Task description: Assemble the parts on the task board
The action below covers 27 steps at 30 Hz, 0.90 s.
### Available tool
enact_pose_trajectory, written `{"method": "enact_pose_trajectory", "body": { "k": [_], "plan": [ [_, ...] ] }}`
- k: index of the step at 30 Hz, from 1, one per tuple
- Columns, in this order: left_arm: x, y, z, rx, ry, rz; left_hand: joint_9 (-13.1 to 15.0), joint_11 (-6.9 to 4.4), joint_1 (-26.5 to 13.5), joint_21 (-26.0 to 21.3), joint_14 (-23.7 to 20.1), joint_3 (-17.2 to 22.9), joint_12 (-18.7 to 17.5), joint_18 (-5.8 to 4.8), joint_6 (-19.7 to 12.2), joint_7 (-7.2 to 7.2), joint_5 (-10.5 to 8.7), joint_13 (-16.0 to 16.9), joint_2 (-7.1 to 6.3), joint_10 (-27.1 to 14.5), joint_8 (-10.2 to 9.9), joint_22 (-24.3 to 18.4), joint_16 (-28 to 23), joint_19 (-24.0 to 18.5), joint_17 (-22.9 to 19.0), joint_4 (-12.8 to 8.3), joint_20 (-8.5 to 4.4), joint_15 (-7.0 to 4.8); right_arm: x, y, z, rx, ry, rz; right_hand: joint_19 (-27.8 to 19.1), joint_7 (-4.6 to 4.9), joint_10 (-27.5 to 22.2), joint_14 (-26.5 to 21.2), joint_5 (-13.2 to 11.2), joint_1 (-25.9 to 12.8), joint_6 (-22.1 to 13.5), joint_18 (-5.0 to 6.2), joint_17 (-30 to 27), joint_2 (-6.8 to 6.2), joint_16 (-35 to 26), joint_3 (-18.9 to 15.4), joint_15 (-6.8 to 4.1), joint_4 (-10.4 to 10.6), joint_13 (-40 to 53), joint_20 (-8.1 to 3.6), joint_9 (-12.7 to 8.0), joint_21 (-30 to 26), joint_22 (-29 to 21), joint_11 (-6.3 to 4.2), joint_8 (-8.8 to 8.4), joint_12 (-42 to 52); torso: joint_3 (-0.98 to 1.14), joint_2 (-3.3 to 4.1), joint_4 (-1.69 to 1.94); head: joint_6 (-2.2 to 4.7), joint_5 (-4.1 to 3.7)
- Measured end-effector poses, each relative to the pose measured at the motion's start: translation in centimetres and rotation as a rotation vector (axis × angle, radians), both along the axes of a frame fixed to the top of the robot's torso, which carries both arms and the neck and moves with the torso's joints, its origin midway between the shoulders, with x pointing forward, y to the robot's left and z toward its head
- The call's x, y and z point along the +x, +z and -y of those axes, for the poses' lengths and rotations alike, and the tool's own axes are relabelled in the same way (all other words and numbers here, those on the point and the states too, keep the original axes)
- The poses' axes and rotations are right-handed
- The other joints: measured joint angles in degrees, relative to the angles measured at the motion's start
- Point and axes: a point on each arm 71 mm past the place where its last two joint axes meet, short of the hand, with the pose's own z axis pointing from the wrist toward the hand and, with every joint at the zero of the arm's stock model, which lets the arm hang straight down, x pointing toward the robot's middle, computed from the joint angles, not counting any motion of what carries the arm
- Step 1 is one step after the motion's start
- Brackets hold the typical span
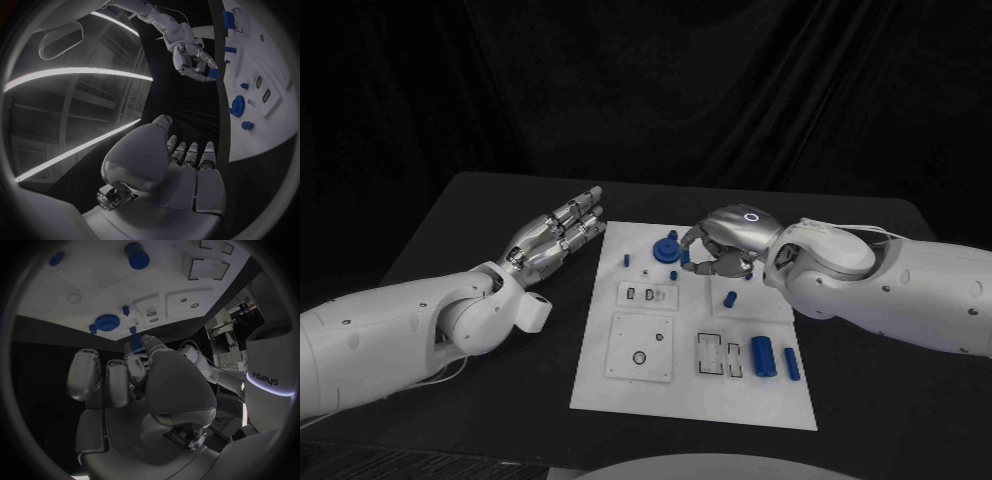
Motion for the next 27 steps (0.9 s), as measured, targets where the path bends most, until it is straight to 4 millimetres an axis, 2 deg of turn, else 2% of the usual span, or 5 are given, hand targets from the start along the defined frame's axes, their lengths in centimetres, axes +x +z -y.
{"method": "enact_pose_trajectory", "body": {
  "k": [14, 16, 21, 23, 27],
  "plan": [
    [0.2, -0.1, 0.5, -0.002, -0.009, 0.0, 0.0, 0.0, 0.0, 0.0, 0.0, 0.0, 0.0, 0.0, 0.0, 0.0, 0.0, 0.0, 0.0, 0.0, 0.0, 0.0, 0.0, 0.0, 0.0, 0.0, 0.0, 0.0, 0.2, -3.7, -3.4, -0.067, 0.041, -0.102, 0.0, 0.0, 0.0, 0.0, 1.6, -0.3, -0.4, 0.0, 0.0, -0.32, 0.3, 0.6, 0.01, -0.6, -0.9, 0.0, 0.0, 0.3, 0.0, 0.0, -1.1, 0.0, 0.08, 0.04, 0.03, -0.29, -0.14],
    [0.2, -0.1, 0.5, -0.002, -0.01, -0.001, 0.0, 0.0, 0.0, 0.0, 0.0, 0.0, 0.0, 0.0, 0.0, 0.0, 0.0, 0.0, 0.0, 0.0, 0.0, 0.0, 0.0, 0.0, 0.0, 0.0, 0.0, 0.0, 0.1, -4.2, -3.6, -0.076, 0.043, -0.117, 0.0, -0.12, 0.0, 0.0, 1.6, -0.4, -0.7, 0.0, 0.0, -0.37, 0.3, 0.6, 0.02, -0.6, -0.9, 0.0, 2.0, 0.3, 0.0, 0.0, -1.32, 0.0, 0.08, 0.04, 0.03, -0.36, -0.1],
    [0.2, -0.1, 0.6, -0.002, -0.011, -0.001, 0.0, 0.0, 0.0, 0.0, 0.0, 0.0, 0.0, 0.0, 0.0, 0.0, 0.0, 0.0, 0.0, 0.0, 0.0, 0.0, 0.0, 0.0, 0.0, 0.0, 0.0, 0.0, 0.1, -5.2, -3.9, -0.095, 0.04, -0.142, 0.0, -0.08, 0.0, 0.0, 1.6, -0.4, -0.7, 0.01, 0.0, -0.39, 0.3, 0.7, 0.02, -0.7, -0.9, 0.0, 2.1, 0.3, 0.0, 0.0, -1.46, 0.0, 0.09, 0.04, 0.0, -0.41, 0.02],
    [0.2, -0.1, 0.6, -0.002, -0.012, -0.001, 0.0, 0.0, 0.0, 0.0, 0.0, 0.0, 0.0, 0.0, 0.0, 0.0, 0.0, 0.0, 0.0, 0.0, 0.0, 0.0, 0.0, 0.0, 0.0, 0.0, 0.0, 0.0, 0.2, -5.2, -3.9, -0.096, 0.04, -0.144, 0.0, 0.14, 0.0, 0.0, 1.6, -0.5, -1.0, 0.0, 0.0, -0.54, 0.3, 0.7, 0.03, -0.7, -0.9, 0.0, 4.0, 0.3, 0.0, 0.0, -1.78, 0.0, 0.09, 0.04, 0.0, -0.41, 0.05],
    [0.2, -0.1, 0.6, -0.002, -0.012, -0.002, 0.0, 0.0, 0.0, 0.0, 0.0, 0.0, 0.0, 0.0, 0.0, 0.0, 0.0, 0.0, 0.0, 0.0, 0.0, 0.0, 0.0, 0.0, 0.0, 0.0, 0.0, 0.0, 0.3, -5.2, -4.0, -0.096, 0.037, -0.144, 0.0, 0.21, 0.0, 0.0, 1.6, -0.5, -1.0, 0.0, 0.0, -0.54, 0.3, 0.8, 0.03, -0.8, -0.9, 0.0, 4.3, 0.3, 0.0, 0.0, -1.96, 0.0, 0.1, 0.08, 0.01, -0.43, 0.16]
  ]
}}
